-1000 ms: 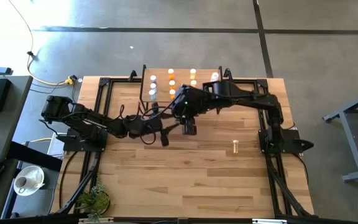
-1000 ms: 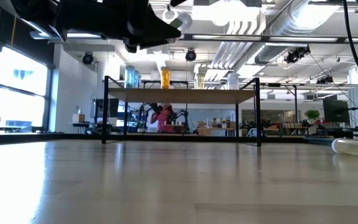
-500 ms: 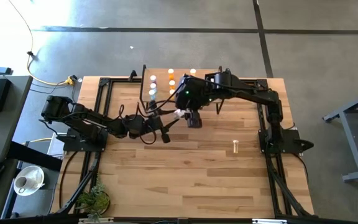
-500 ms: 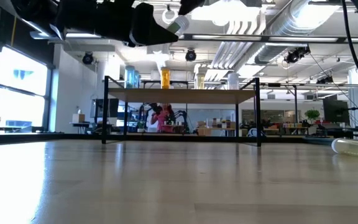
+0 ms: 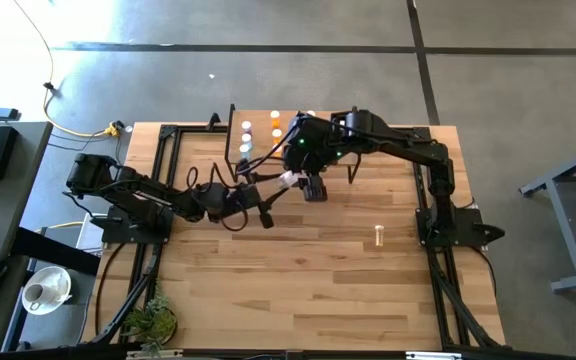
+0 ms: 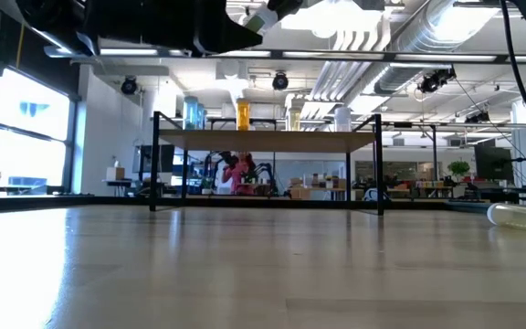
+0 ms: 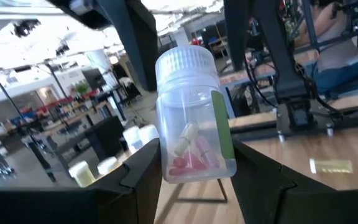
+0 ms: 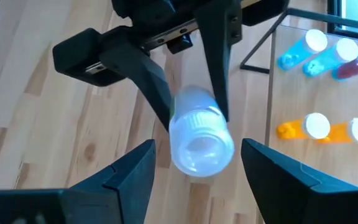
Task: Pick and place medicine bottles onto shelf by color
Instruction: Put the white pill bottle on the shelf aligned with the other white pill bottle, then put the yellow pill bottle on the shelf aligned with the other yellow pill bottle
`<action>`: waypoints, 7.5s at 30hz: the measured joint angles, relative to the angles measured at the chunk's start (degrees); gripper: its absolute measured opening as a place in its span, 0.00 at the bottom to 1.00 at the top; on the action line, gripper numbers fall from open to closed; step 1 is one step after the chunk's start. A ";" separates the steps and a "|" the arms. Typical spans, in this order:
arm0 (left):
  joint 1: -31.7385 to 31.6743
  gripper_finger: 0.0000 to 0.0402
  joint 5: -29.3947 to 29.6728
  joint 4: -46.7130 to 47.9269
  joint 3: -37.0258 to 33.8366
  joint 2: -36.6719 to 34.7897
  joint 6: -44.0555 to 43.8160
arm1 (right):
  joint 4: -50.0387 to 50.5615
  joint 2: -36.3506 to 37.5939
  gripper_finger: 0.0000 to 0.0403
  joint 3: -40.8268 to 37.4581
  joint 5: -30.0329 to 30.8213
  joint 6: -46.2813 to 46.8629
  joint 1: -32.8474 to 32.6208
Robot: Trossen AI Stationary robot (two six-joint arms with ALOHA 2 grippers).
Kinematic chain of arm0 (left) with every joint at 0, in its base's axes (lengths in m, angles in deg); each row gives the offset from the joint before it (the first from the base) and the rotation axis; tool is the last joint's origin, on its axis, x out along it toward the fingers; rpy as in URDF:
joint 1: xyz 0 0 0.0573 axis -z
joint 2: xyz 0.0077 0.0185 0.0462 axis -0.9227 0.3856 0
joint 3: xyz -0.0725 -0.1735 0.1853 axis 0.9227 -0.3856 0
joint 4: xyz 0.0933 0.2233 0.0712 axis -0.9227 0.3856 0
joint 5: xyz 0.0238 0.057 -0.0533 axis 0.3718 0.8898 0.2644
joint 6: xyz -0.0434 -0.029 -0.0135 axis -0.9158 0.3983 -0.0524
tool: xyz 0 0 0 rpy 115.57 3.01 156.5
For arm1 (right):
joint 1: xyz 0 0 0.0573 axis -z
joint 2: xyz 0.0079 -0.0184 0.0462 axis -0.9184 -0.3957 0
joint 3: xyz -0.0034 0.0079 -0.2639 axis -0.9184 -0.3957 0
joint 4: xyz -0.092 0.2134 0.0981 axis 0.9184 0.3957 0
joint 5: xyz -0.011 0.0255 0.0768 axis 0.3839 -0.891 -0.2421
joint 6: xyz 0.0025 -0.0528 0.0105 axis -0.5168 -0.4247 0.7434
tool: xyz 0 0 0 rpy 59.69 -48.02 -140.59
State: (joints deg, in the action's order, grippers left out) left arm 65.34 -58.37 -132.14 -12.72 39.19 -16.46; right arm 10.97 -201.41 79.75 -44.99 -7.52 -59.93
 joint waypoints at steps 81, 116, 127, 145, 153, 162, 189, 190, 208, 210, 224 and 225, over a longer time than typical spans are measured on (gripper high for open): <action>3.10 0.60 12.10 15.76 0.35 -2.19 -1.31 | 9.72 9.27 0.31 -24.92 8.86 7.68 16.20; 3.10 0.60 12.64 16.52 0.33 -2.16 -1.35 | 3.23 8.85 0.46 -29.03 9.65 7.65 21.33; 3.09 0.60 12.63 16.56 0.33 -2.16 -1.79 | 5.08 8.87 0.47 -29.03 11.08 7.73 21.33; 3.08 0.60 12.63 17.27 0.33 -2.14 -1.81 | 6.64 8.92 0.47 -29.00 10.54 8.68 21.20; 3.10 0.60 12.63 17.38 0.31 -2.14 -1.81 | 6.59 9.54 0.47 -29.00 10.81 8.66 21.09; 3.08 0.60 14.60 17.80 0.32 -2.14 -1.79 | 6.99 13.98 0.47 -28.96 11.51 11.98 18.68; 7.60 0.60 14.20 30.18 0.31 -2.14 -12.54 | 11.70 17.27 0.47 -28.92 21.99 35.61 -3.34; 8.06 0.60 14.62 30.18 0.31 -2.14 -11.88 | 11.71 17.27 0.47 -28.92 22.83 36.40 -4.19; 13.42 0.60 19.69 28.30 0.35 -4.81 -8.82 | 10.87 20.47 0.47 -46.77 30.27 48.16 -16.17; 13.46 0.60 19.68 28.41 0.35 -5.22 -8.82 | 10.36 22.11 0.47 -50.68 29.61 51.97 -17.28; 13.44 0.60 19.67 28.35 0.35 -5.38 -9.30 | -3.18 35.94 0.47 -74.81 22.53 86.26 -26.79; 13.44 0.60 19.67 28.37 0.35 -5.38 -9.31 | -4.39 36.57 0.47 -76.32 21.68 89.38 -27.43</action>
State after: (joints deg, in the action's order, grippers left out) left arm 78.78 -38.70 -103.77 -12.37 33.82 -25.77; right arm 6.58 -164.84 3.43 -23.31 81.86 -87.36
